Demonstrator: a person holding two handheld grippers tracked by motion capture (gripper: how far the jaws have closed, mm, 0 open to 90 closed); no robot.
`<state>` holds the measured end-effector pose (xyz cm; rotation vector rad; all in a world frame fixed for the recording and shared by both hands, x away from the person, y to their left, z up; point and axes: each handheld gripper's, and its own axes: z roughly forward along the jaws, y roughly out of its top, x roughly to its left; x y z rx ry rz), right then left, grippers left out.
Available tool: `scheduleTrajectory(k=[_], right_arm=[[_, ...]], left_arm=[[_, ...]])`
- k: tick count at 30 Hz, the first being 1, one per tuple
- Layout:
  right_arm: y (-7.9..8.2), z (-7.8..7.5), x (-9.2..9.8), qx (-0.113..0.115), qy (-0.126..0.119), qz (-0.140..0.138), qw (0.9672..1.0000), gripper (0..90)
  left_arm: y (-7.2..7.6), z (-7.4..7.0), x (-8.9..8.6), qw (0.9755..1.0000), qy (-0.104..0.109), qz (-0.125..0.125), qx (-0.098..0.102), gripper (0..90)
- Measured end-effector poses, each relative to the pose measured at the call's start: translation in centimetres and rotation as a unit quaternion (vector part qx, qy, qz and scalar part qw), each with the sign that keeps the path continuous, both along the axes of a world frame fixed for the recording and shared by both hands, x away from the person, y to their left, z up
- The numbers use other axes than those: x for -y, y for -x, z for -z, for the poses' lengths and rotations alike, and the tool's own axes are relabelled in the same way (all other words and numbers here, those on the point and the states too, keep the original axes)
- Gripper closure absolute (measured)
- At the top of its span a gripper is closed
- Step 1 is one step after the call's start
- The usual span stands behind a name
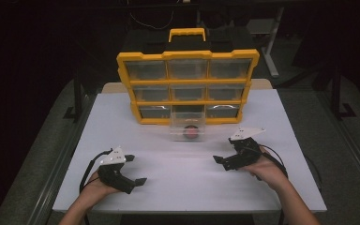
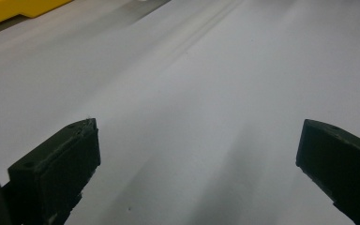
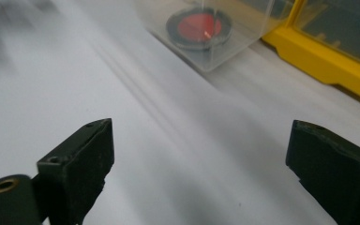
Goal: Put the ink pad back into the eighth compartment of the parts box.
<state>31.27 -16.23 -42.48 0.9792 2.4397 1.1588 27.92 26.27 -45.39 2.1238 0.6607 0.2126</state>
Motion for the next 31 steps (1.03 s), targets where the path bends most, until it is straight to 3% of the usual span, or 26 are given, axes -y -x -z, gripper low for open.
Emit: scheduleTrajectory(k=[18,31], right_arm=[[3.4,2.3,2.6,0.002,-0.020,0.013,0.9997,3.2],[4.2,3.3,3.1,0.000,-0.007,0.014,0.9999,2.4]], left_arm=[[0.1,0.2,0.2,1.0000,-0.004,0.005,-0.003,0.0],[0.2,0.5,0.5,0.9997,-0.019,0.014,-0.008,0.0]])
